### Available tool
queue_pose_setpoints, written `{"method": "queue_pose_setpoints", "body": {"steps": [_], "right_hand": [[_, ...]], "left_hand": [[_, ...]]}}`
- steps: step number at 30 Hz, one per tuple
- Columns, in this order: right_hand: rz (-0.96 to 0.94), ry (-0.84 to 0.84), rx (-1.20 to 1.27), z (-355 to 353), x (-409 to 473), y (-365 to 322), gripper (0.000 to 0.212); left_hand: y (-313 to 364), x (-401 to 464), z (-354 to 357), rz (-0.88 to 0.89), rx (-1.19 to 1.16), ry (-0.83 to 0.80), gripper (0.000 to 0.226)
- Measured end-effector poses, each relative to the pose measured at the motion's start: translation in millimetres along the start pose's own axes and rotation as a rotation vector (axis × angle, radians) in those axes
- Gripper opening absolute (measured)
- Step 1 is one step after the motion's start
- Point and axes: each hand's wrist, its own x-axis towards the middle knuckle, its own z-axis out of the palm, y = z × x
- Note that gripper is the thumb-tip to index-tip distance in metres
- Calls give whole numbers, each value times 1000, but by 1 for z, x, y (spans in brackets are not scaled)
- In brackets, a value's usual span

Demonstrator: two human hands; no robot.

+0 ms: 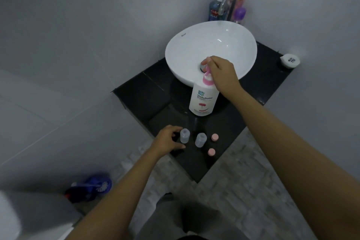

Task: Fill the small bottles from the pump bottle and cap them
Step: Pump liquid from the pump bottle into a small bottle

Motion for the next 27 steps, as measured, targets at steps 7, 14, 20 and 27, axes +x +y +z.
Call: {"method": "queue_pose_setpoints", "body": {"steps": [7, 14, 20, 27], "right_hand": [[-30, 20, 7, 3, 0, 4, 31], [-44, 24, 34, 5, 0, 4, 32], [-27, 30, 95, 3, 5, 4, 34], [122, -40, 261, 2, 23, -1, 37]], "left_hand": [[2, 5, 20, 17, -81, 100, 39], [3, 7, 13, 15, -156, 160, 24], [36, 10, -32, 128, -189, 166, 27], [87, 15, -79, 297, -60, 183, 44]]}}
